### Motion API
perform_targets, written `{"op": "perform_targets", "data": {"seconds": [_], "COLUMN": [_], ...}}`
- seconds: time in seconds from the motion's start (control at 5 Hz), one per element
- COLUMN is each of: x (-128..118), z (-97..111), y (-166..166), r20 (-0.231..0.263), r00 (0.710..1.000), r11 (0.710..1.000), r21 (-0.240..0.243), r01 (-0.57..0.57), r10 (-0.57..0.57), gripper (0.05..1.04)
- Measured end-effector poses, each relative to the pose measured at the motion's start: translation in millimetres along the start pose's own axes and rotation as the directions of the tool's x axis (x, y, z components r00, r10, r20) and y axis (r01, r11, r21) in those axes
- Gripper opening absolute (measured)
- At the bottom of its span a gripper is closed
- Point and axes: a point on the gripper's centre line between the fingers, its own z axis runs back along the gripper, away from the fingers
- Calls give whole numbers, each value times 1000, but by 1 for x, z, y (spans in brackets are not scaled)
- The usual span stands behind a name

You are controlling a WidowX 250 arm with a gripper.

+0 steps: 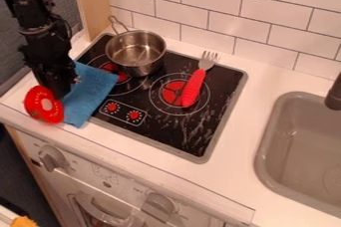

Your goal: Put the red object in the pot on the left burner

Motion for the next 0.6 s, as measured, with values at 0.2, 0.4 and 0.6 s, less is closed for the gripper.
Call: {"op": "perform_targets", "data": {"seconds": [0.2,0.4,0.6], "x": [-3,-9,-18], "z": [9,5,-1], "y": [-2,-4,-5], "r20": [14,0,-22], "r00": [1000,1000,999], "r11": [1000,1000,1000], "r21": [9,-2,-7], "r01": [13,28,28], "r10": [-13,-28,-28], "gripper": [550,877,1017]}}
